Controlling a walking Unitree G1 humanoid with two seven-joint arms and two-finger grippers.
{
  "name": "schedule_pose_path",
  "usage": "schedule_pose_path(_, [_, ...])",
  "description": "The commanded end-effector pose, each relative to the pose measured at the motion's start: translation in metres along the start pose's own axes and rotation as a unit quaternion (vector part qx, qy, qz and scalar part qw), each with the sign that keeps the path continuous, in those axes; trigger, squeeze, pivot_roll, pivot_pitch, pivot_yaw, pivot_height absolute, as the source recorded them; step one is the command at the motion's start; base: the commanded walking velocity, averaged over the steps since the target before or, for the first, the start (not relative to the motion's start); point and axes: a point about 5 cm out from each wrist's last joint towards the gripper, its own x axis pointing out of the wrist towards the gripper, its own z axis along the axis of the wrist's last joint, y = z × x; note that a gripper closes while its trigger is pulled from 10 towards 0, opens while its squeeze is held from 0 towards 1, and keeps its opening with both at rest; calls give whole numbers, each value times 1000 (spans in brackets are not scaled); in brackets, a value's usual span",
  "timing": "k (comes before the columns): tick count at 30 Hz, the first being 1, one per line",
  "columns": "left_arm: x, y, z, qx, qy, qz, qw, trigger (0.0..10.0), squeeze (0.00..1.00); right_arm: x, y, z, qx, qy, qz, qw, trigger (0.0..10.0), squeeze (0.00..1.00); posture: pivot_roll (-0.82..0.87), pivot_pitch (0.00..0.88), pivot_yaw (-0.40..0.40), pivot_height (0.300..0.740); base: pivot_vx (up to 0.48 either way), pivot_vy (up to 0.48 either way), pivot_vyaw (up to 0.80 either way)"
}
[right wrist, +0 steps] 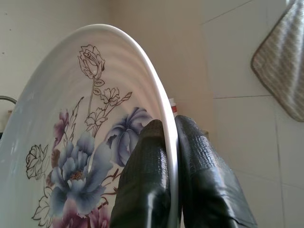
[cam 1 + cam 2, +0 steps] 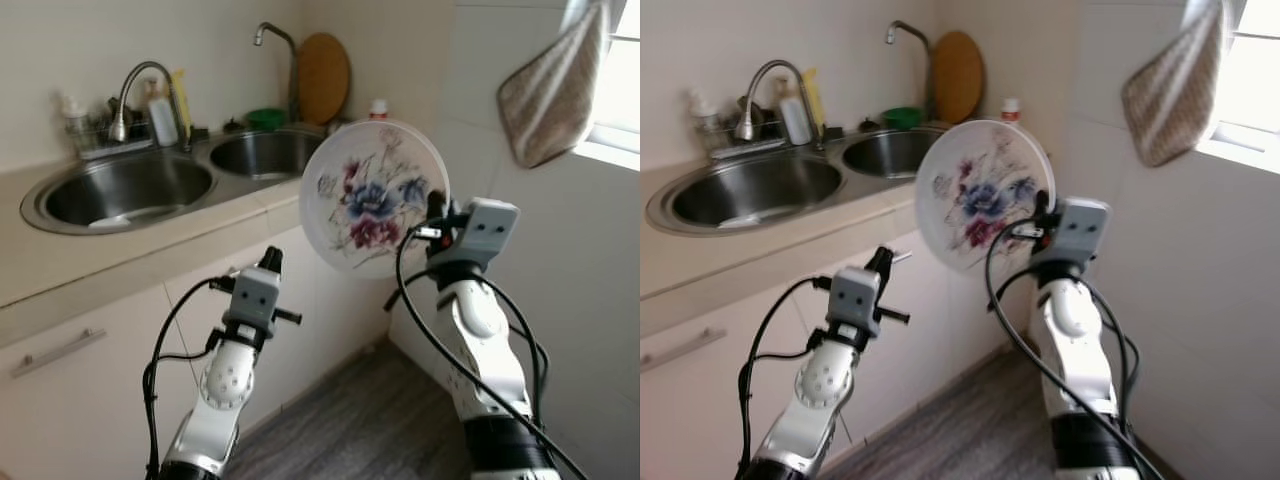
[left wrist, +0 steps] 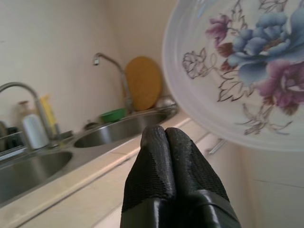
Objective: Kitchen organization
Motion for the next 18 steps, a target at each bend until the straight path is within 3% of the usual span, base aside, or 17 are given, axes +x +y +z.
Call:
schedule_pose_path(1, [1,8,2,6,-6,10,1000,10000,0,7,18,17,24,-36,26,999,0,0,55,0,-26,740,300,0,800])
schedule_pose_path(2, [1,8,2,6,-6,10,1000,10000,0,9,19,18,44,-30,21,998,5490,0,54,0,-25,740,296,0,0])
schedule_pose_path(3, [1,8,2,6,-6,10,1000,10000,0,9,19,18,44,-30,21,998,5490,0,54,0,-25,740,296,0,0])
schedule_pose_path(4, [1,8,2,6,-6,9,1000,10000,0,11,20,19,58,-26,20,998,10000,0,53,0,-25,740,296,0,0])
schedule_pose_path(7, [1,7,3,6,-6,8,1000,10000,0,12,21,20,43,-29,28,998,10000,0,54,0,-25,740,294,0,0])
schedule_pose_path(11, [2,7,3,6,-7,8,1000,10000,0,12,23,18,17,-26,36,999,10000,0,54,0,-26,740,292,0,800])
schedule_pose_path(12, [2,7,3,6,-7,8,1000,10000,0,12,24,18,14,-25,39,999,9137,0,55,0,-25,740,292,0,800])
schedule_pose_path(13, [2,7,3,7,-7,8,1000,10000,0,11,24,17,16,-23,38,999,10000,0,54,0,-25,740,296,0,800])
schedule_pose_path(16, [2,7,3,7,-8,8,1000,10000,0,12,23,16,35,-17,31,999,10000,0,55,0,-24,740,292,0,800])
schedule_pose_path(18, [2,8,3,7,-8,8,1000,10000,0,13,22,16,35,-18,25,999,10000,0,55,0,-22,740,294,0,0])
